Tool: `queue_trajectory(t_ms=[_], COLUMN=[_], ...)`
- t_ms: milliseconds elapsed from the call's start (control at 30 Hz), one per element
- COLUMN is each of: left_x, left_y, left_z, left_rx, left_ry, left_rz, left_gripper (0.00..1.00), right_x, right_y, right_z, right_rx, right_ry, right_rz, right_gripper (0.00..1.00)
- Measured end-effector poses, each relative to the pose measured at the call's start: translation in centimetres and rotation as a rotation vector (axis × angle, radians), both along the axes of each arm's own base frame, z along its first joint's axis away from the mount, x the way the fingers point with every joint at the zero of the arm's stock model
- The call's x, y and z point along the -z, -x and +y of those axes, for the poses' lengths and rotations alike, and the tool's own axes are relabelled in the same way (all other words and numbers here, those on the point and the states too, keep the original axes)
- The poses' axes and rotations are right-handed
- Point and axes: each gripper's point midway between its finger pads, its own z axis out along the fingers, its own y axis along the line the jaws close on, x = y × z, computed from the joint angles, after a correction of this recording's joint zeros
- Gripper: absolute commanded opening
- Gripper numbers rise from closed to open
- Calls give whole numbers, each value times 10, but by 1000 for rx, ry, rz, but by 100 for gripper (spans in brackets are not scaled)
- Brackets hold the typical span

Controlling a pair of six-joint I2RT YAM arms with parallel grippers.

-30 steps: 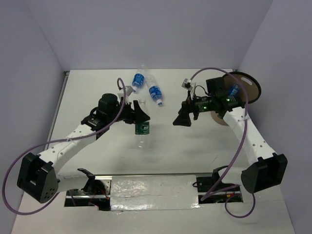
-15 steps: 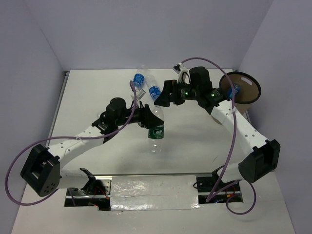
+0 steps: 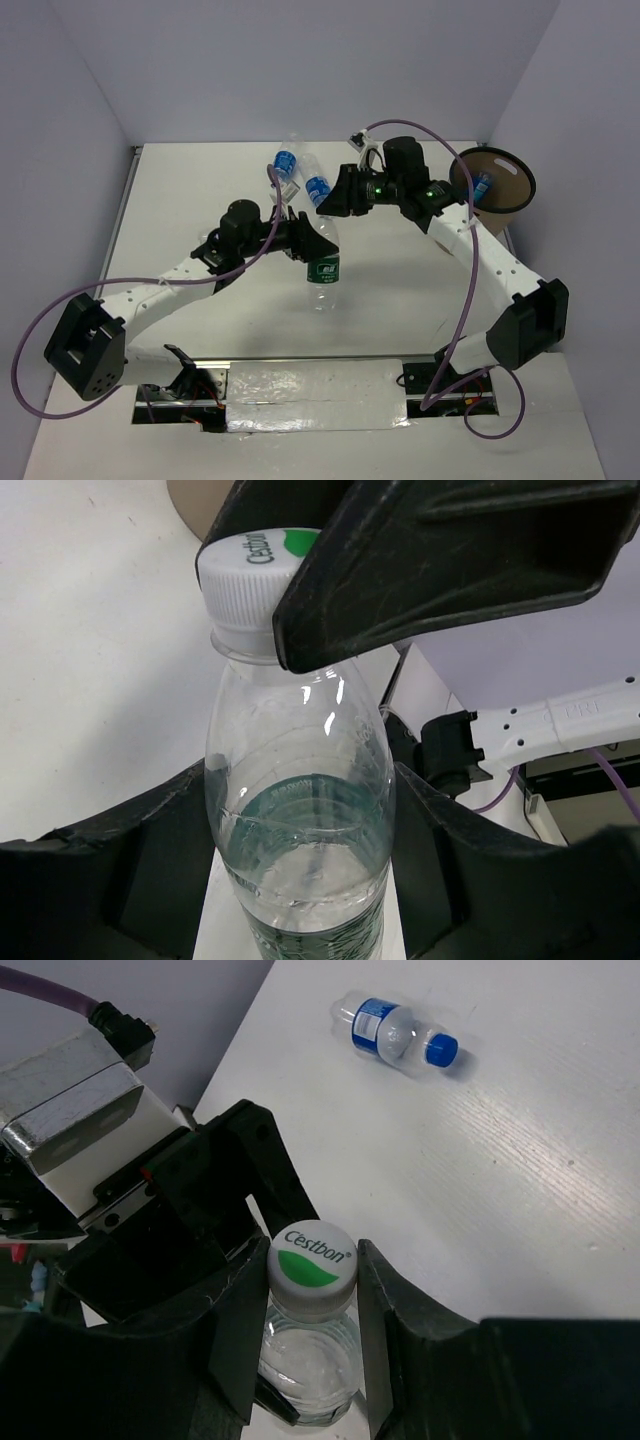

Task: Put the plastic bottles in the bin

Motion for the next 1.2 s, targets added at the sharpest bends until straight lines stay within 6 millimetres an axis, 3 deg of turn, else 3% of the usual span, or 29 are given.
queue_trajectory(t_ms=[67,233,333,433,533,633,767,867,1033,1100,1200], left_x=[0,0,-5,-22,-46,-65,-70,-56,-12,1,12], left_y=[-1,-4,-11,-17,-26,-37,-50,-57,-62,-62,-62], left_z=[0,0,6,19,44,78,122,153,192,201,210], left_rx=[-7,-34,-81,-144,-244,-384,-562,-663,-787,-813,-845], left_ry=[-2,-10,-17,-3,24,40,45,31,-13,-19,-14], left_rz=[0,0,-4,-32,-72,-96,-74,-26,103,151,207], left_gripper=[66,98,99,100,100,99,99,99,99,100,99], right_x=[0,0,-8,-42,-97,-149,-199,-229,-257,-256,-239], right_y=[0,3,1,-20,-56,-78,-79,-70,-58,-56,-63], right_z=[0,0,-7,-27,-73,-126,-183,-224,-298,-320,-339], right_rx=[-12,-59,-84,-47,72,221,399,537,789,856,898], right_ry=[-6,10,59,100,157,240,369,460,628,685,733], right_rz=[-8,-55,-134,-290,-504,-686,-863,-949,-1020,-1018,-972], right_gripper=[14,6,4,3,3,2,1,1,5,9,14])
